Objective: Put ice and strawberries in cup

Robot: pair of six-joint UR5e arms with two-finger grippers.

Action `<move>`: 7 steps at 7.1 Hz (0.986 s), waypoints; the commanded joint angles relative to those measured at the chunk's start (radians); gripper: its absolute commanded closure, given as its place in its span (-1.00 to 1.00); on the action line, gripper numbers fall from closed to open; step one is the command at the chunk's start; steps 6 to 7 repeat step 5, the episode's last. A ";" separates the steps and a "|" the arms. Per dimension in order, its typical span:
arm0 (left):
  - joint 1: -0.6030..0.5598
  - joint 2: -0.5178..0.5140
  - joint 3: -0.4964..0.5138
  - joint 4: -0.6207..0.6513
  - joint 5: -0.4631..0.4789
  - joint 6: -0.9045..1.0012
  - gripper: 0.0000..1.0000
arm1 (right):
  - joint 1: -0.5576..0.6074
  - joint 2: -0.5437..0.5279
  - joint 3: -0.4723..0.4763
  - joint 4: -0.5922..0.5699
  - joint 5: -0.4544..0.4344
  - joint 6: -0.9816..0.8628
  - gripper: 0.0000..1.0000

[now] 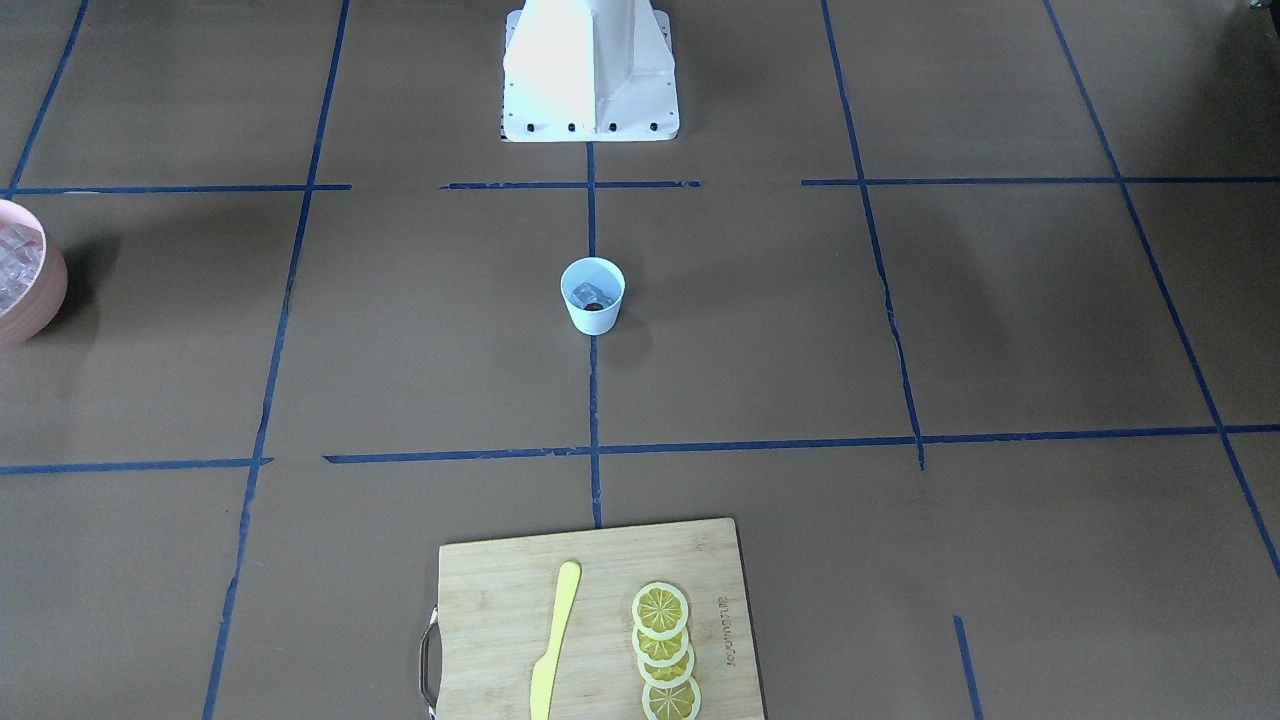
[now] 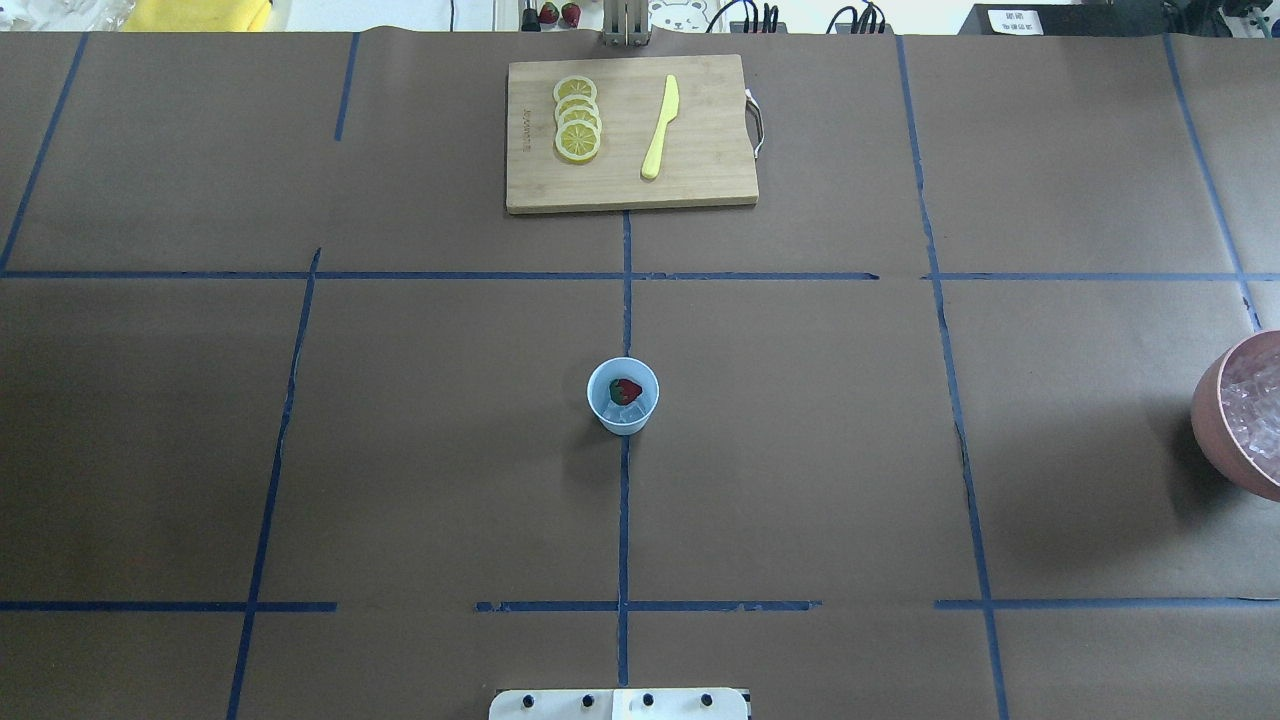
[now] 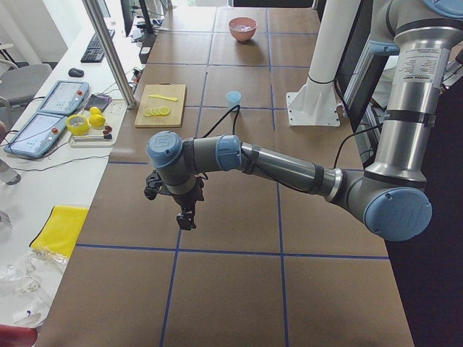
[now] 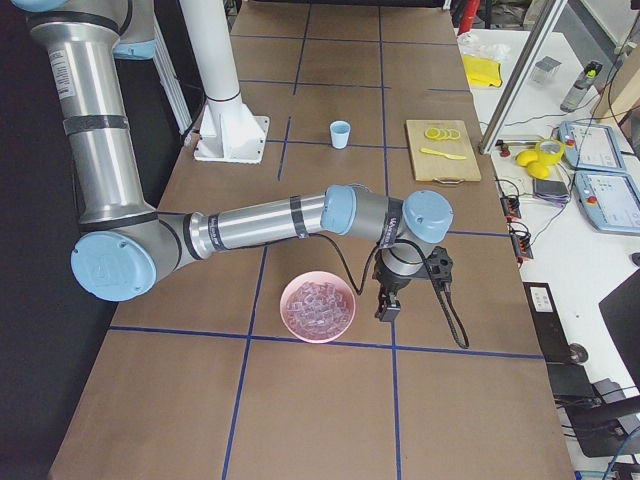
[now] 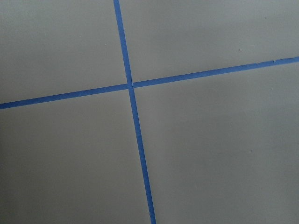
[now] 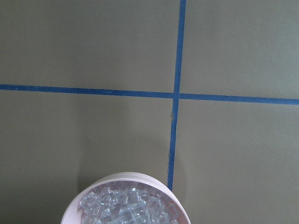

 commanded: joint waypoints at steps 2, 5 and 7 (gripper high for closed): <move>0.002 0.000 0.016 -0.002 0.002 0.000 -1.00 | -0.002 -0.002 -0.003 0.000 0.000 -0.003 -0.99; 0.000 0.000 0.033 -0.003 -0.009 0.002 -1.00 | -0.015 0.000 -0.063 0.107 0.006 0.011 -0.99; 0.000 0.000 0.033 -0.003 -0.009 0.002 -1.00 | -0.015 0.000 -0.063 0.107 0.006 0.011 -0.99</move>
